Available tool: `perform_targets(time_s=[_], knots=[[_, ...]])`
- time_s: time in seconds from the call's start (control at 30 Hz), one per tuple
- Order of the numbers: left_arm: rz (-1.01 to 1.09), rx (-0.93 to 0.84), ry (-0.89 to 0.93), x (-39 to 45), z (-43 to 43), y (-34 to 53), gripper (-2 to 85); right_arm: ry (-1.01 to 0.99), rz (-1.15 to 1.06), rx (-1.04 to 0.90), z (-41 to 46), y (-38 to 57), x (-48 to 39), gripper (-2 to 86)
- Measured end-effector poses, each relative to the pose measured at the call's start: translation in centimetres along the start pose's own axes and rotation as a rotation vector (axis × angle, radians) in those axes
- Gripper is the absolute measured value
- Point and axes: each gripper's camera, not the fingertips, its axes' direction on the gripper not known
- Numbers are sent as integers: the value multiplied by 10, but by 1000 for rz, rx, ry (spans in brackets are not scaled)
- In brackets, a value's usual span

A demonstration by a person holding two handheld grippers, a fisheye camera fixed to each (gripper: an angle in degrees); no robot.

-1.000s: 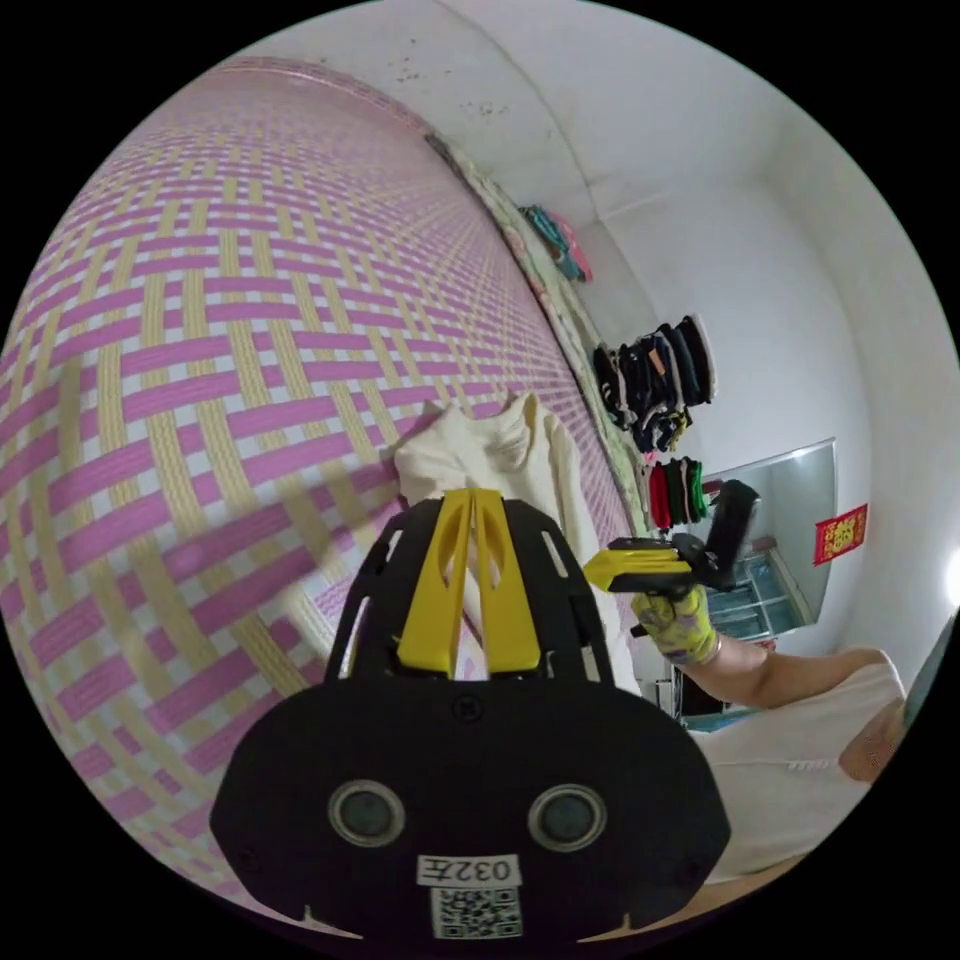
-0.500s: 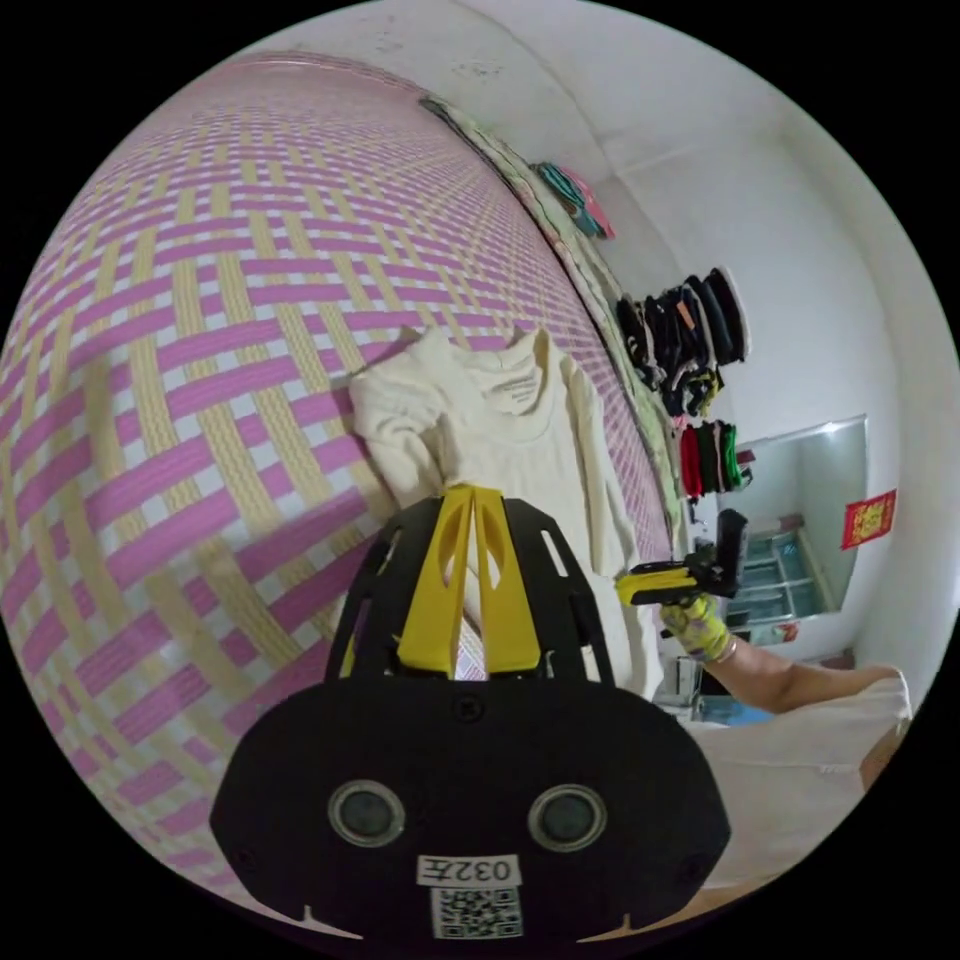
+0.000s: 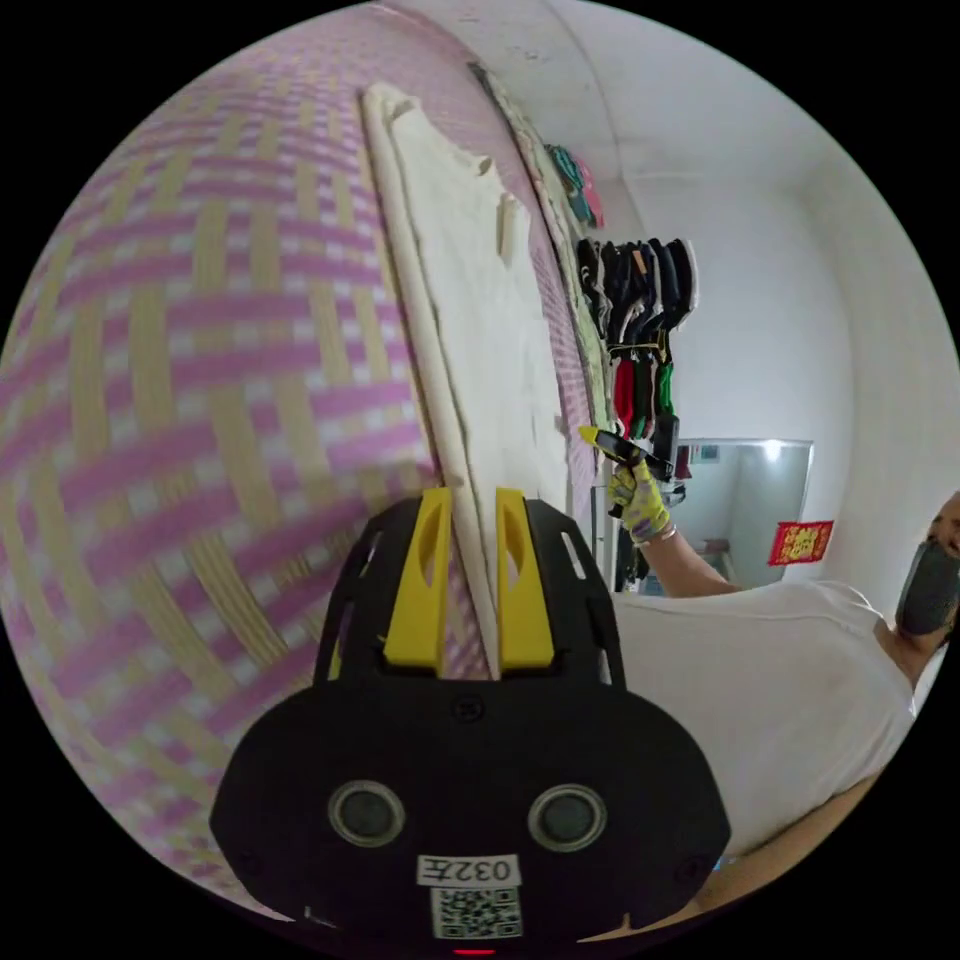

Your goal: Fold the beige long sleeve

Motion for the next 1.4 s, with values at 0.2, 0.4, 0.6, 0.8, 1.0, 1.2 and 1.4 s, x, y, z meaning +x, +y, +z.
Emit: perform_targets(time_s=[0.2,0.4,0.6,0.8,1.0,1.2,1.4], knots=[[-104,57,-42,24,23,104,49,-95,36,-64,-26,73,69,28],[-106,55,-84,43,41,149,43,-296,43,-152,-33,118,126,85],[-94,59,-81,49,47,186,39,-424,-24,-242,-24,135,145,76],[-112,77,-20,45,49,217,40,-480,-77,-307,-21,135,152,81],[-120,73,0,42,52,238,25,-398,-114,-345,-30,132,154,75],[-134,110,6,35,44,252,3,-382,-142,-381,-29,124,154,59],[-112,166,9,41,40,281,-7,-379,-171,-378,-41,128,152,40]])
